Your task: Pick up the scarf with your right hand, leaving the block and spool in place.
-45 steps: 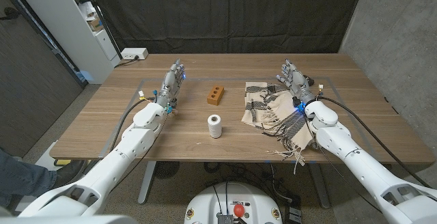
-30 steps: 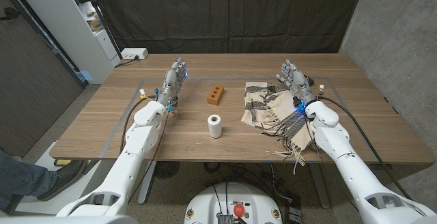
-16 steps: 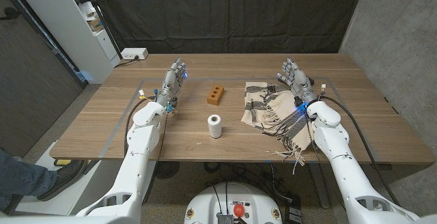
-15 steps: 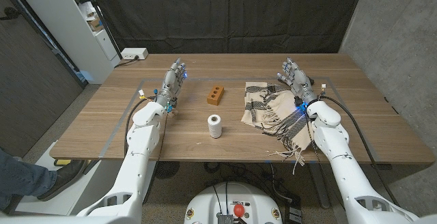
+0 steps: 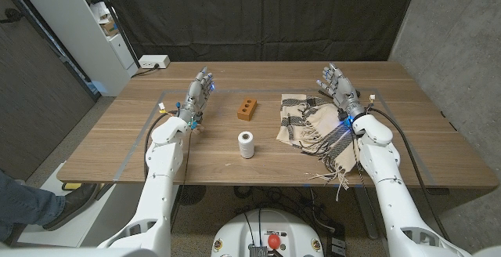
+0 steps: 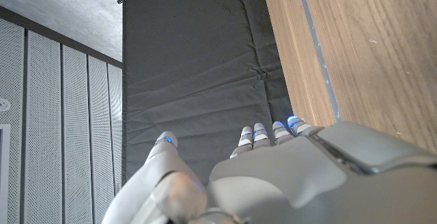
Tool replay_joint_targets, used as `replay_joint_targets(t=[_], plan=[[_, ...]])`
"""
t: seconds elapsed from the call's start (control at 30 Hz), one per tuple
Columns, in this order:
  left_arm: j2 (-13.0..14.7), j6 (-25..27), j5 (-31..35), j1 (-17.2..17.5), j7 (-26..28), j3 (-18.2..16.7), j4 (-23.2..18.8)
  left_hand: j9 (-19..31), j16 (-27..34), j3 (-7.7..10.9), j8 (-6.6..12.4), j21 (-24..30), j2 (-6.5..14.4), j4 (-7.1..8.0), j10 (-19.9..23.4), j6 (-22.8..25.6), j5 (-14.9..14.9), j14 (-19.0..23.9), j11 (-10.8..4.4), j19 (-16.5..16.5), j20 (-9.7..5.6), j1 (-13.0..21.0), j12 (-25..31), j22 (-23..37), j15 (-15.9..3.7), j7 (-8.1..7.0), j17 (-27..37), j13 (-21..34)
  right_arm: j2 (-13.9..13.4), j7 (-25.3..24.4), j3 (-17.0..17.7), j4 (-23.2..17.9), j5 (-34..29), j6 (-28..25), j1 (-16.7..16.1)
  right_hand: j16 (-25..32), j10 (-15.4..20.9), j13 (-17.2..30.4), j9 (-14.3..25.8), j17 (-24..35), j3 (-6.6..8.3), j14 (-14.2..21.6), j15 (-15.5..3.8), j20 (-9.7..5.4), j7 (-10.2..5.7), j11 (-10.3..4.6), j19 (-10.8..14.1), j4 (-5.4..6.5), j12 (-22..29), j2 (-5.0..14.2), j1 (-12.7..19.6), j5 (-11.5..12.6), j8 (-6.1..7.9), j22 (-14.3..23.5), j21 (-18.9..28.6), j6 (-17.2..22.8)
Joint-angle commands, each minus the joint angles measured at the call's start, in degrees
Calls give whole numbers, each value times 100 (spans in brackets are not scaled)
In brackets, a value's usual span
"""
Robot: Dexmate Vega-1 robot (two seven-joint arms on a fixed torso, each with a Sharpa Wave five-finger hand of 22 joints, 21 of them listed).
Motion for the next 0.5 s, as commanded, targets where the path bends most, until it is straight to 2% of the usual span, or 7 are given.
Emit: replay_joint_targets(t=[0.03, 0.5], plan=[[-126, 34, 235, -12, -142, -107, -44, 24, 11, 16, 21, -17, 20, -29, -35, -25, -9, -60, 17, -133, 9, 63, 18, 20, 12, 23, 15, 20, 106, 260, 127, -307, -102, 101, -118, 20, 64, 16, 24, 6, 46, 39, 42, 14, -30, 0, 69, -27, 24, 23, 41, 52, -6, 17, 15, 56], [-126, 62, 332, -2, -217, -108, -94, 24, 10, 12, 16, -31, 33, -37, -41, -25, -29, -68, 12, -143, 30, 70, 14, 21, 22, 15, 16, 20, 86, 317, 147, -622, -241, 213, -279, 24, 100, 19, 26, 0, 45, 66, 26, 18, -41, -6, 100, -43, 24, 29, 49, 57, -5, 17, 19, 91]])
